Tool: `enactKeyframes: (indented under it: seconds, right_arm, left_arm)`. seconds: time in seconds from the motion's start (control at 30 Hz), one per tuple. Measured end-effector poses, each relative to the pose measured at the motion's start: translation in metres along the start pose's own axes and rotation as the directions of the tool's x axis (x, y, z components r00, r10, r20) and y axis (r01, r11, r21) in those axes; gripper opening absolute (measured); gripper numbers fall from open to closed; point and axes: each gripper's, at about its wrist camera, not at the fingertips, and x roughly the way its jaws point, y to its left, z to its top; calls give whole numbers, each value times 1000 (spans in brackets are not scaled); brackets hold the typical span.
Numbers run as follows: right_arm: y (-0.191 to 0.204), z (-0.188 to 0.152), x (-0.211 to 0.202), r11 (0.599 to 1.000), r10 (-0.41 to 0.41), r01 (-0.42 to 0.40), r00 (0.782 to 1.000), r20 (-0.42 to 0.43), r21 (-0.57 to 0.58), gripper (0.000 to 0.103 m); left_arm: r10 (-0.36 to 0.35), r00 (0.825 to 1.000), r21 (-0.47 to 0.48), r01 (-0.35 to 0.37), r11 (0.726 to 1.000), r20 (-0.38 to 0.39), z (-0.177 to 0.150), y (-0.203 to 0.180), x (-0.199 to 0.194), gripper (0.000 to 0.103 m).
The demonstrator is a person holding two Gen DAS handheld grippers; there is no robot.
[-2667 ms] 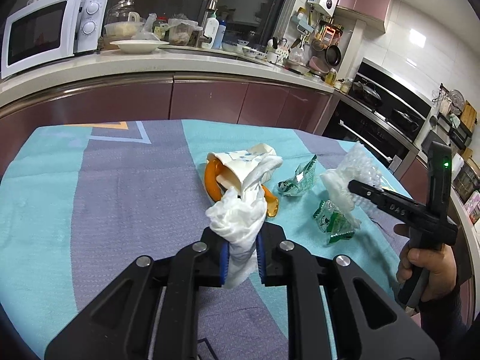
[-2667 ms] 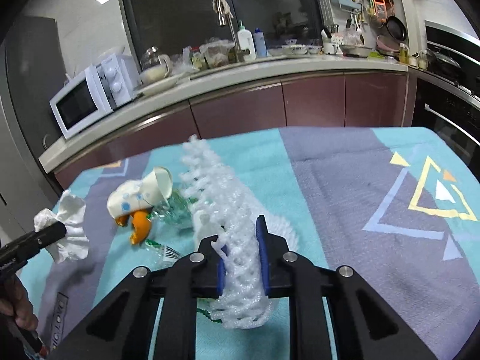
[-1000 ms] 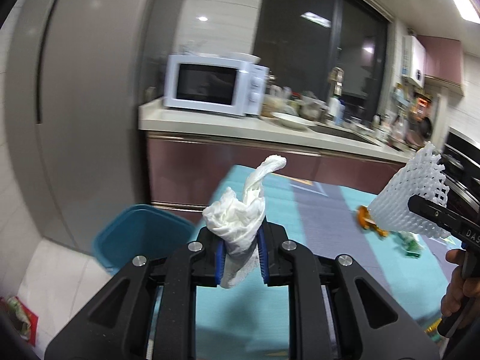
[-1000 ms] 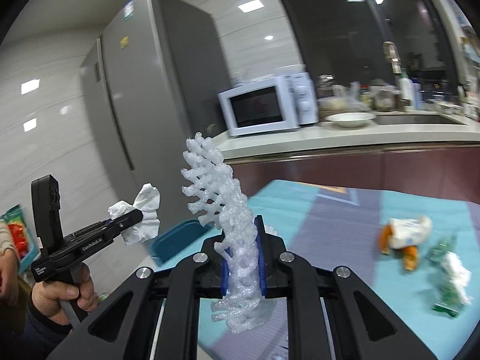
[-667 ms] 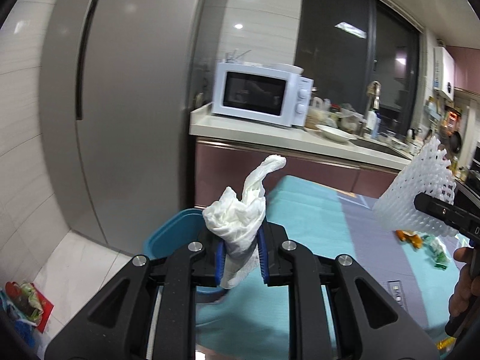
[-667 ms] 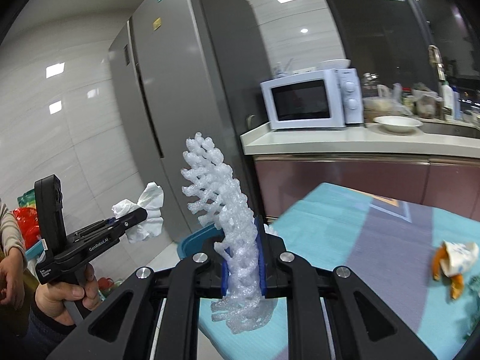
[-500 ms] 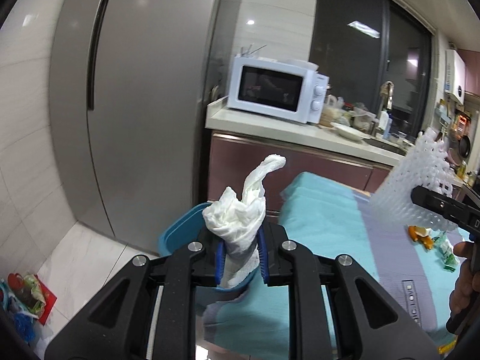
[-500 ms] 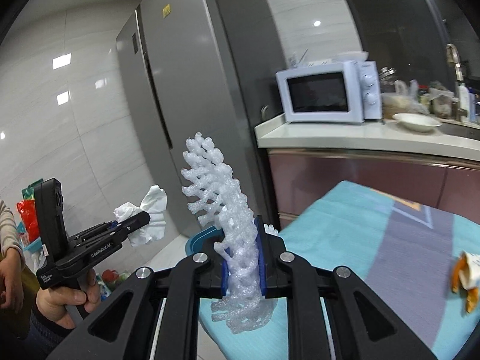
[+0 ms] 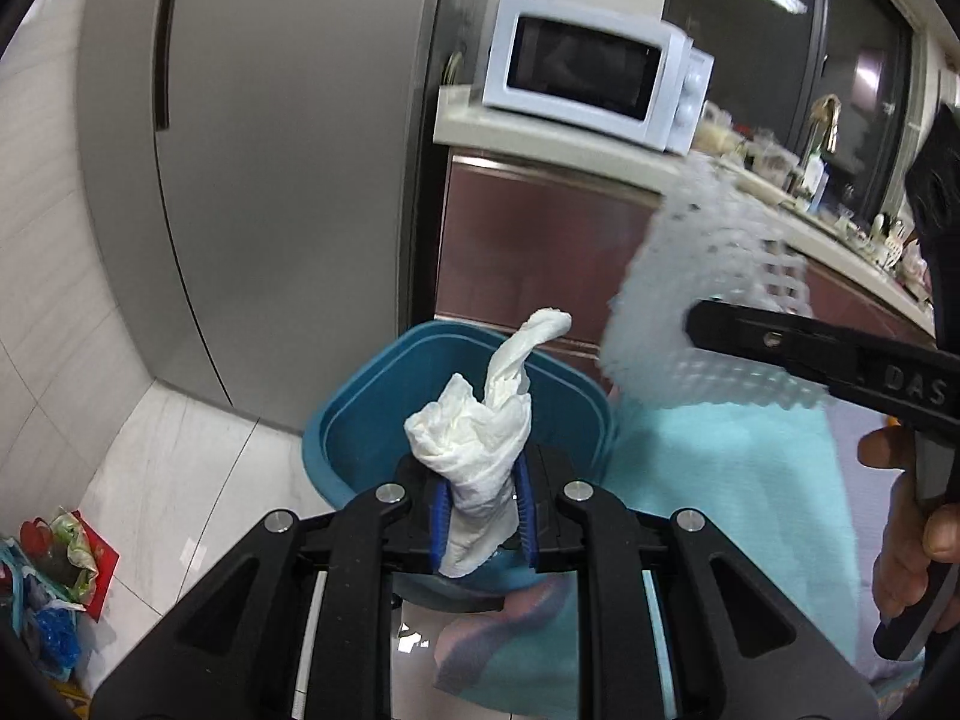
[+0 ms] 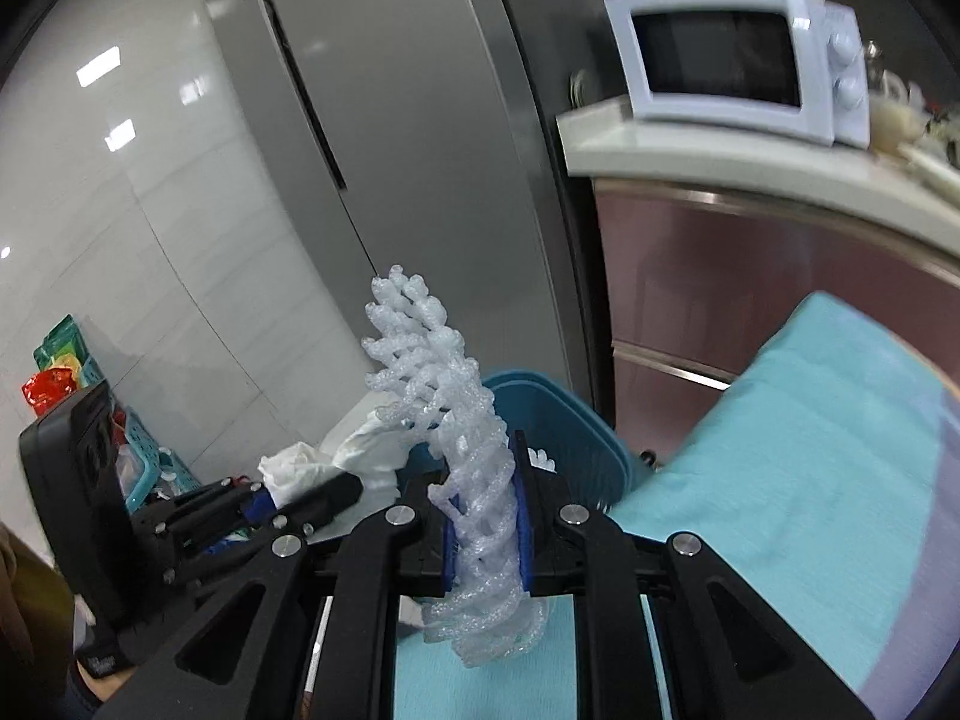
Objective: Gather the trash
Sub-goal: 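Carry the tissue and foam net to the teal wastebasket, then open both tools to drop the tissue and foam net inside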
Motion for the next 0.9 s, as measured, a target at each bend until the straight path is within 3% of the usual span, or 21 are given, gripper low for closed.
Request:
enactKeyframes:
  seconds: [0.43,0.63,0.77,0.9]
  right_arm:
    - [-13,15,95,998,-43,50,975,-219,28,13]
    - [-22,13,117,997,-57,72,956,-289,42,14]
    - [-23,12,131,996,-57,75,944,-324,45,15]
    - [-19,11,138,995,-69,89,938,-339,42,22]
  left_arm:
    - [91,982,45,-85,995,-168,12,0,114,18]
    - [105,970,58,-94,994,-221,5,0,139,18]
    - [115,964,75,-100,992,-238,6,-3,153,25]
    - [127,959,72,-112,991,-252,8,-2,164,26]
